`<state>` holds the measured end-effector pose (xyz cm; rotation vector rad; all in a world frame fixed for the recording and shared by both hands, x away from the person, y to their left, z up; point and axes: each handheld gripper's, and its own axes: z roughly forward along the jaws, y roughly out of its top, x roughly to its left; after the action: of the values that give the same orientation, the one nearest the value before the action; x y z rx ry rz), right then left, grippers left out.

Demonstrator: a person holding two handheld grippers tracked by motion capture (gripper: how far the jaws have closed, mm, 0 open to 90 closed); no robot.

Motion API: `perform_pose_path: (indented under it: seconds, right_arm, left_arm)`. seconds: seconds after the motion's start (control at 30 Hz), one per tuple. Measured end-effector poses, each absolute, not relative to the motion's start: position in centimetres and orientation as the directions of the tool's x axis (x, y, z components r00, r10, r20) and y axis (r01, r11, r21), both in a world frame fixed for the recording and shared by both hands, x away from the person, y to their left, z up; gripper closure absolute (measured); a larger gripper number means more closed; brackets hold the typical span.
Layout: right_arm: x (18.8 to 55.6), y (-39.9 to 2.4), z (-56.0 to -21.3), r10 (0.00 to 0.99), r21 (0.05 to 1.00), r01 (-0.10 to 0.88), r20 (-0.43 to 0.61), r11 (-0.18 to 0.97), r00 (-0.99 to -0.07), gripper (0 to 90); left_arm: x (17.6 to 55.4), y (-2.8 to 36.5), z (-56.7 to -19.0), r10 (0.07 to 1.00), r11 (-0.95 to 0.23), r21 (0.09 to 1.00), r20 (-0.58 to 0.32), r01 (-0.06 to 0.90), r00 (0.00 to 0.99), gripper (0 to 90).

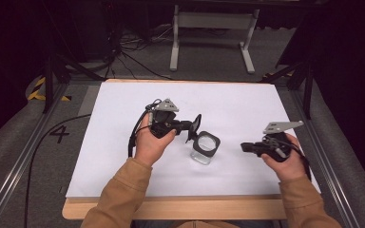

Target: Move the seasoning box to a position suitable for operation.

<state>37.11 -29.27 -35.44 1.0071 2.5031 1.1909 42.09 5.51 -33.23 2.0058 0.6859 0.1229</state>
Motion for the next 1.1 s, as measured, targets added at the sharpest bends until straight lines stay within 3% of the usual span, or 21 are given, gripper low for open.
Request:
perform_pose_path:
  seconds: [0.23,0.47,0.8,1.1]
  right_arm:
    - [37.3,-24.2,-36.0,0.56,0.771,0.413,0.089,0.485,-0.824,90.0]
    - [37.3,-21.9,-37.0,0.535,0.768,0.387,0.069,0.51,-0.842,90.0]
    - [36.8,-22.1,-36.9,0.538,0.773,0.375,0.052,0.512,-0.841,90.0]
    - [37.0,-26.6,-35.5,0.633,0.806,0.421,0.075,0.417,-0.771,90.0]
  left_arm:
    - [42.0,5.3,-33.3,0.511,-0.375,0.831,-0.186,0.412,0.839,90.0]
    - [41.9,5.1,-33.3,0.505,-0.387,0.827,-0.181,0.409,0.844,90.0]
    - [41.3,3.8,-33.4,0.476,-0.426,0.817,-0.162,0.388,0.864,90.0]
    - [41.1,2.1,-34.2,0.428,-0.471,0.793,-0.176,0.385,0.886,89.9]
